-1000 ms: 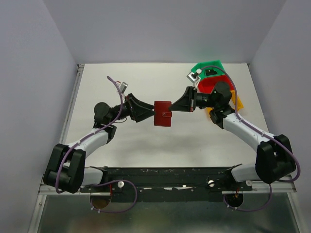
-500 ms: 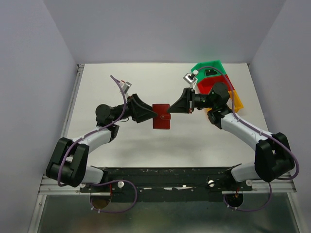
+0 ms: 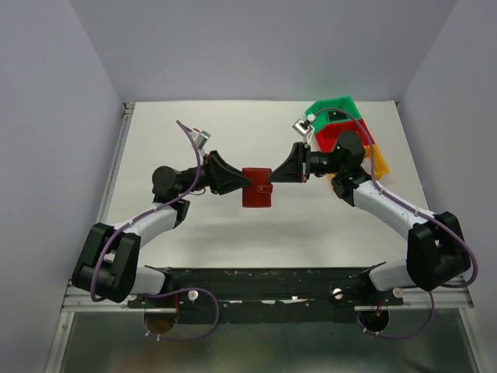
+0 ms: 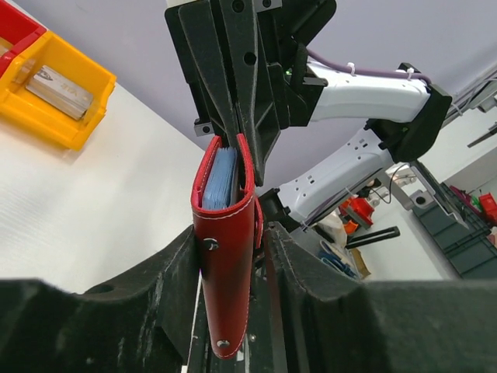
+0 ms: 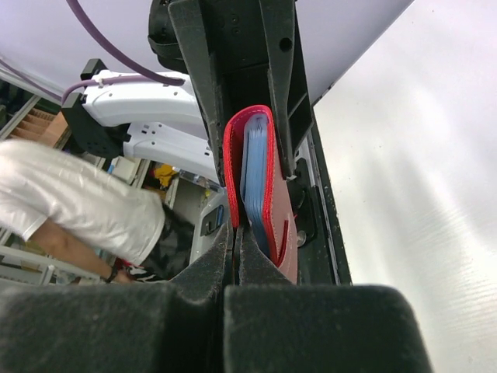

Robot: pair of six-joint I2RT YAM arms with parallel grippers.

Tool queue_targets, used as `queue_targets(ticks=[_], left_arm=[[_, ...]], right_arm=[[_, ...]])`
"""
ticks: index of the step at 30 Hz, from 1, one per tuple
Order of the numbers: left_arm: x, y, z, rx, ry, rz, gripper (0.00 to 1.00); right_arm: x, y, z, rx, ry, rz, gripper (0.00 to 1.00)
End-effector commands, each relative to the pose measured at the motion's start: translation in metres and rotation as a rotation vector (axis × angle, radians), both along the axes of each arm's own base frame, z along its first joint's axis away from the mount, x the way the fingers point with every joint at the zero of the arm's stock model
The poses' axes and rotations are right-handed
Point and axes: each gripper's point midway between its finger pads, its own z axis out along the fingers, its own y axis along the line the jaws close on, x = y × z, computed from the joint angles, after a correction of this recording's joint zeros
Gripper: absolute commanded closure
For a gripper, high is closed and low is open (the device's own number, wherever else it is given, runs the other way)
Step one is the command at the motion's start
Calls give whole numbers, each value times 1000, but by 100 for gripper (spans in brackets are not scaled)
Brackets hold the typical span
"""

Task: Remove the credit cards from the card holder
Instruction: Open the card holder.

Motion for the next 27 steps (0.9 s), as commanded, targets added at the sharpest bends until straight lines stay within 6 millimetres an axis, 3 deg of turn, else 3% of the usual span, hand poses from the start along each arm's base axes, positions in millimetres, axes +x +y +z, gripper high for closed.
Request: queue_targets(ticks=[1, 7, 10, 12, 15, 17, 23, 27], left_arm=[[-7, 0, 16, 0, -97, -14, 57], [-7, 0, 17, 9, -104, -12, 65], [-7, 0, 16, 18, -104, -10, 78], [-5, 0, 16, 31, -101, 0, 85], [-1, 1, 17, 57, -104, 32, 96], [5, 2, 15, 87, -92, 66, 100], [21, 1, 9, 224, -72, 214, 100], [36, -4, 3, 359, -4, 344, 100]], right_arm=[[3, 3, -2, -11, -6, 0, 100], [4, 3, -7, -34, -6, -5, 100], [4, 2, -7, -48, -14, -8, 100], [5, 1, -6, -69, -25, -19, 85], [10, -4, -10, -155, -35, -82, 51], [16, -8, -9, -204, -62, -142, 40], [27, -30, -6, -379, -148, -329, 34], [39, -51, -3, -609, -285, -530, 34]])
